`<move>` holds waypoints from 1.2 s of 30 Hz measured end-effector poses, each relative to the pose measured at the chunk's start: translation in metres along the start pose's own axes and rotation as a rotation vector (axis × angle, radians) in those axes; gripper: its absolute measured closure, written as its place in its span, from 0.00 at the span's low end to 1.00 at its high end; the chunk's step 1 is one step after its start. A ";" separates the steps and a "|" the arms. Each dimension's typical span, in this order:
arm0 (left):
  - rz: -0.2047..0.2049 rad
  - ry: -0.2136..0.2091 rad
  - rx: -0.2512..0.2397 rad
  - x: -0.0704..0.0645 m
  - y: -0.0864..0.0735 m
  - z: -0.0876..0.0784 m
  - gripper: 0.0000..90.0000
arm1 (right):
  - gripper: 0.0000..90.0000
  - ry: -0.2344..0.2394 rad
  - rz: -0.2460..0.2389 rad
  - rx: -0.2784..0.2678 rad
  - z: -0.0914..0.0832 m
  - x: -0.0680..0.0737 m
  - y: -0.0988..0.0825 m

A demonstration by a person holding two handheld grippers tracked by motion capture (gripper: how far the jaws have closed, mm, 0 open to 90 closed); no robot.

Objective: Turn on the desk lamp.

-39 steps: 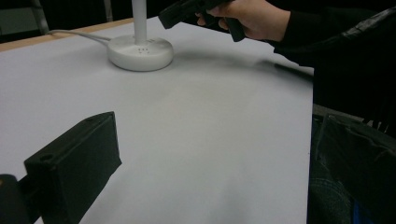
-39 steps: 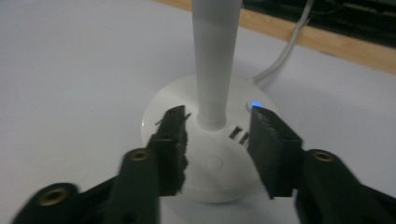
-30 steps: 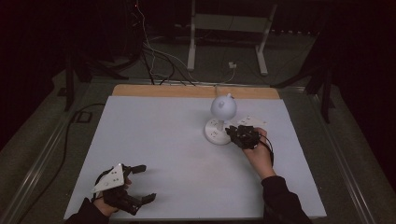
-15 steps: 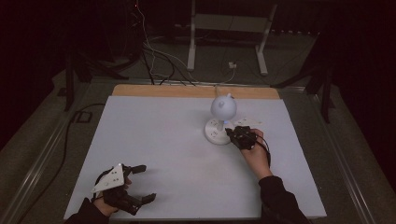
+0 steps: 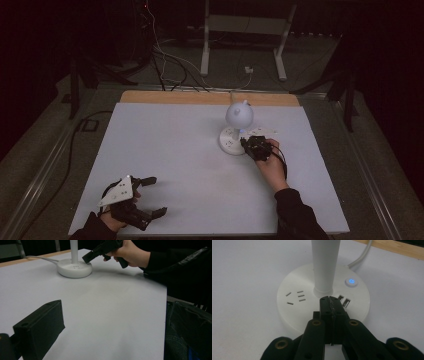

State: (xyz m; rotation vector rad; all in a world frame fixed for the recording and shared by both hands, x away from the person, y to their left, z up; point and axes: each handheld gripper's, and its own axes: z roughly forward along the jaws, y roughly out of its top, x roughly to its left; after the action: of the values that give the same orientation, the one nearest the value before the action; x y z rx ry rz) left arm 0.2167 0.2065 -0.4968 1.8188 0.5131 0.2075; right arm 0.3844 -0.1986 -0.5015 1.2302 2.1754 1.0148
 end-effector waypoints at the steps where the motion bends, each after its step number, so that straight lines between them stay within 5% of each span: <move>1: -0.001 -0.001 -0.001 0.000 0.000 0.000 0.00 | 1.00 0.000 0.000 0.000 0.000 0.000 0.000; 23: 0.001 -0.002 0.001 0.000 0.000 0.000 0.00 | 1.00 -0.012 0.003 -0.010 0.001 0.002 -0.003; 26: -0.002 0.000 0.001 0.000 0.000 0.000 0.00 | 0.99 0.002 0.011 -0.048 -0.002 0.002 -0.001; 29: -0.002 -0.001 0.000 0.000 0.000 0.000 0.00 | 0.79 0.027 -0.015 -0.103 -0.008 0.005 0.005; 36: 0.000 -0.001 0.000 0.000 0.000 0.000 0.00 | 0.41 0.079 -0.048 -0.135 -0.015 0.004 0.002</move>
State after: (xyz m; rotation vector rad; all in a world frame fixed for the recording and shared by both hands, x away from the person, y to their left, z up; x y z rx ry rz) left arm 0.2168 0.2066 -0.4967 1.8183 0.5127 0.2066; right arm 0.3735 -0.1999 -0.4909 1.0894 2.1452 1.1878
